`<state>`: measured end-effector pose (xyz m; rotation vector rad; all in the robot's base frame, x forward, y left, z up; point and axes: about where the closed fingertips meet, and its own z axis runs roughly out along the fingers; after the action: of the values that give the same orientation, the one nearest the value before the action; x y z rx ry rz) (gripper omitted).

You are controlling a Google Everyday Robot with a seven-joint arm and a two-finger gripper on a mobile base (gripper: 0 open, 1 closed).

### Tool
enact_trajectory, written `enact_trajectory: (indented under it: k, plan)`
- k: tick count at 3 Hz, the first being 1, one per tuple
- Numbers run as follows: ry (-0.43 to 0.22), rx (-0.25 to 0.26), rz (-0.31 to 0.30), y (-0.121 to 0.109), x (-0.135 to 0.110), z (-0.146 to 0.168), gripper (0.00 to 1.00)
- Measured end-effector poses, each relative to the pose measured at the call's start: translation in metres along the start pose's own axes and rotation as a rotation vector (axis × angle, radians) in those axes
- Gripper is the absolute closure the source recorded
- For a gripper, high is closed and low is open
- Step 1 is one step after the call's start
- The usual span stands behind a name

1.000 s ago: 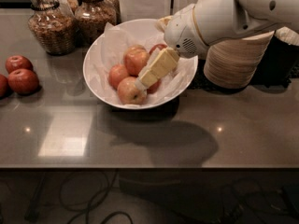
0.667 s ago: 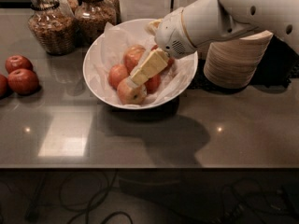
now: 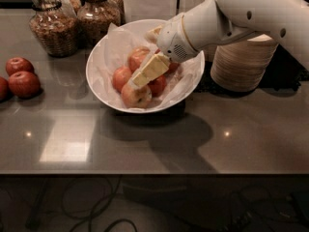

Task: Pick apple from white bowl

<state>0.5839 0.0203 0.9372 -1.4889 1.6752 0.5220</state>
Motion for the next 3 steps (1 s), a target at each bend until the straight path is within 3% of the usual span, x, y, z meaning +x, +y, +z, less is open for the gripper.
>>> enact_trajectory:
  k: [3]
  plan:
    - [0.0, 0.0, 0.044, -0.009, 0.023, 0.005, 0.29]
